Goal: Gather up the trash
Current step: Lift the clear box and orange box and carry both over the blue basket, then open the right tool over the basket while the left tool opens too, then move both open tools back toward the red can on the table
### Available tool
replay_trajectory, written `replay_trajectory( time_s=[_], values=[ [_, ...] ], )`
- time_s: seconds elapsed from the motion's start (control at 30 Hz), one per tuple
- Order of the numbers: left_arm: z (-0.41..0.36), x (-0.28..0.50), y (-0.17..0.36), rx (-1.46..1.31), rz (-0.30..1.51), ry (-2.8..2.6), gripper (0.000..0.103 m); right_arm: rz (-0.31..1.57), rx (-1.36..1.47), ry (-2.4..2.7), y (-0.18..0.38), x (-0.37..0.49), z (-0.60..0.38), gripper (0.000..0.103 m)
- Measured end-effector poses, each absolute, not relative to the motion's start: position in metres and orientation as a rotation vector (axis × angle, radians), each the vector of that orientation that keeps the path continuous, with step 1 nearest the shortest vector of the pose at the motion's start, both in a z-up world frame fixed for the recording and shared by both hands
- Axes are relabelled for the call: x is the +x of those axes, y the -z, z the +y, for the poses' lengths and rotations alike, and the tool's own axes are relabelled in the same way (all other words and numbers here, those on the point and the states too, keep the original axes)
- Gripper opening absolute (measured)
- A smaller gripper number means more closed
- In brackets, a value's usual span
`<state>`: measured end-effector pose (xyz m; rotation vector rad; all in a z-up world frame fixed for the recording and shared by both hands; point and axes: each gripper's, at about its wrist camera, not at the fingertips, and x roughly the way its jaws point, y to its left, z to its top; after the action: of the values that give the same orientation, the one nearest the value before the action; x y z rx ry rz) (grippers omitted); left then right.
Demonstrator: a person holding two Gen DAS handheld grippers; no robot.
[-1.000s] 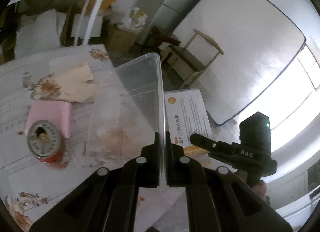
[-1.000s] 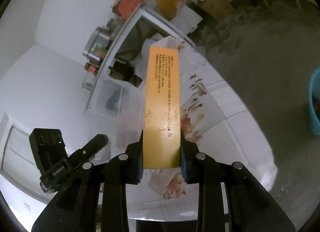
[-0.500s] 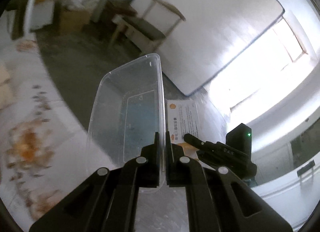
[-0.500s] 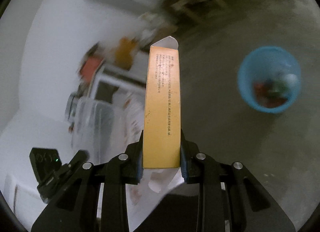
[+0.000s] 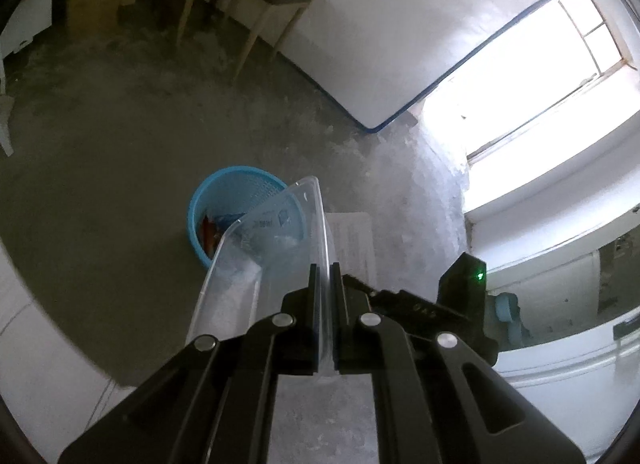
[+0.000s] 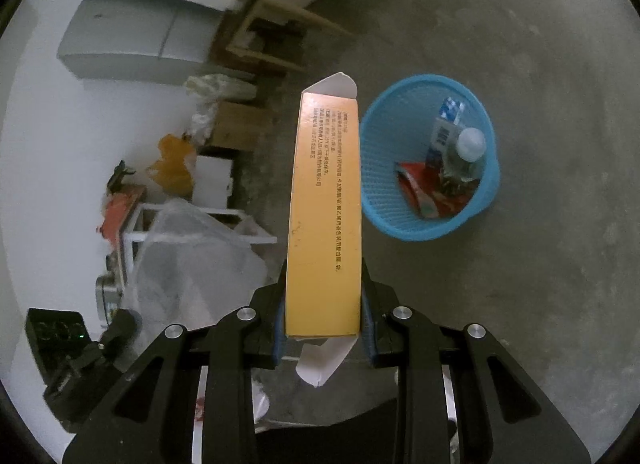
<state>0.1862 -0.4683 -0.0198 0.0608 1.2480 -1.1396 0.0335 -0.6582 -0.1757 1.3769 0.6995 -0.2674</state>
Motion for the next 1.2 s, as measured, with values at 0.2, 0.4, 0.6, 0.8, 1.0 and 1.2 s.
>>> replay_trajectory(
  time_s=[0.2,0.4,0.6,0.8,1.0,1.2],
  values=[
    [-0.514,0.206,0.046,0.071,1.236,1.072,0.047,0.702,1.366,0.273,0.212,0.074,-0.698,0.067],
    [-0.491,0.206,0.055,0.036,1.241,1.043,0.052,0.78,1.407,0.342,0.258,0.071,-0.705,0.067],
    [-0.451,0.204,0.029,0.051,1.193,1.029,0.058,0.792,1.42,0.34,0.262,0.036,-0.688,0.067],
    [-0.372,0.185,-0.016,0.02,1.056,1.067,0.067,0.773,1.381,0.304,0.23,0.008,-0.675,0.071],
    [-0.258,0.157,-0.047,0.058,0.86,0.958,0.076,0.755,1.247,0.195,0.168,0.013,-0.648,0.077],
    [-0.143,0.142,-0.055,0.027,0.721,0.737,0.082,0.768,1.01,0.03,0.096,0.05,-0.585,0.081]
  ],
)
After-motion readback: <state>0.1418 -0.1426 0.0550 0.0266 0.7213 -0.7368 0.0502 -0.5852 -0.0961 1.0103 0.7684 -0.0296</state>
